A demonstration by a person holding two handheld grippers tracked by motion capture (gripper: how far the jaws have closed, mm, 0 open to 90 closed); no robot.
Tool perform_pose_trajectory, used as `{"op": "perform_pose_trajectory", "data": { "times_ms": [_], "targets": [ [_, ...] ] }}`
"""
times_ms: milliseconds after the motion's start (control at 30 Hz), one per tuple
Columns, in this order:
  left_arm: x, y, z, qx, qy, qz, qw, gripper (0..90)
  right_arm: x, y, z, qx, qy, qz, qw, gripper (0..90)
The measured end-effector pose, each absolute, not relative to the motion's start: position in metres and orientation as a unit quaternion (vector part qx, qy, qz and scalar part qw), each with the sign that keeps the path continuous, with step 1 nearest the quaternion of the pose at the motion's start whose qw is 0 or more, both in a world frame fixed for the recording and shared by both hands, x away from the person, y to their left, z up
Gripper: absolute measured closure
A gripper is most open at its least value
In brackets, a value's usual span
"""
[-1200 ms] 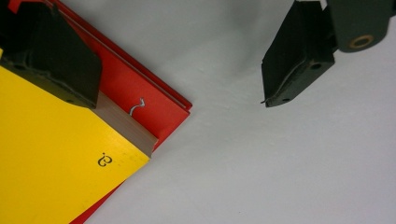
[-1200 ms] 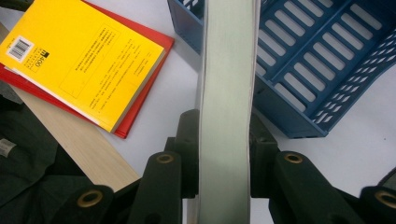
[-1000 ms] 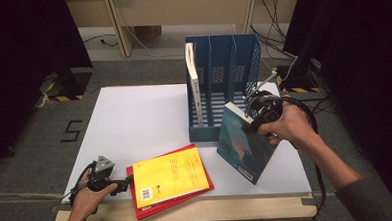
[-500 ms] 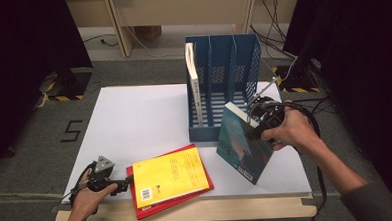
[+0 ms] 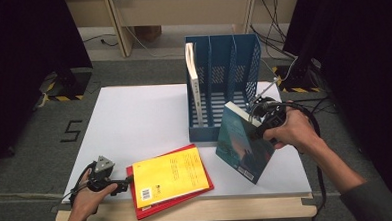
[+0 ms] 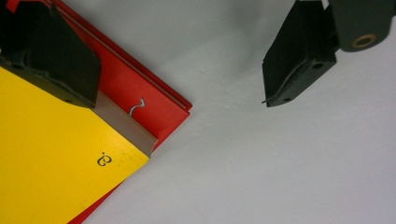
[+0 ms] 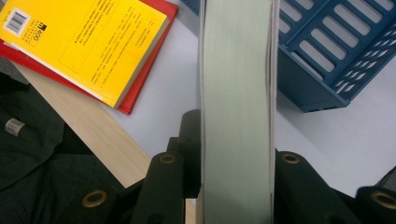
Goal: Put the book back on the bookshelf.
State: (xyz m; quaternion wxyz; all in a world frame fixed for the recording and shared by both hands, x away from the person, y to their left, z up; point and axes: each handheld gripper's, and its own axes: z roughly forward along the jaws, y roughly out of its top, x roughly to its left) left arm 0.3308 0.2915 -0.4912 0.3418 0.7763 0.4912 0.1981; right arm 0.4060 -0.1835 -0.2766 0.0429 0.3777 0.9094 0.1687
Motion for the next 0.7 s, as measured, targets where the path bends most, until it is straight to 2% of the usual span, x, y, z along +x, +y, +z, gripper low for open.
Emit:
{"op": "perform_pose_trajectory", "data": {
  "times_ms": [467,533,600,667,700],
  "targets": [
    [0.335,0.295,-0.493,0.778,0.488,0.189,0.347,5.9,0.399,-0.190,-0.249,0.363,0.918,0.145,0.071,74.4],
    [0.336,0.297,-0.492,0.781,0.483,0.186,0.349,7.9,0.399,-0.191,-0.244,0.362,0.917,0.150,0.072,74.4],
    [0.338,0.300,-0.491,0.775,0.488,0.189,0.355,17.7,0.399,-0.192,-0.238,0.364,0.916,0.152,0.074,74.4],
    [0.343,0.305,-0.491,0.770,0.497,0.198,0.348,13.0,0.400,-0.191,-0.232,0.365,0.915,0.154,0.079,74.4],
    [0.346,0.308,-0.491,0.768,0.501,0.206,0.341,16.3,0.400,-0.191,-0.229,0.365,0.915,0.154,0.080,74.4]
  ]
}}
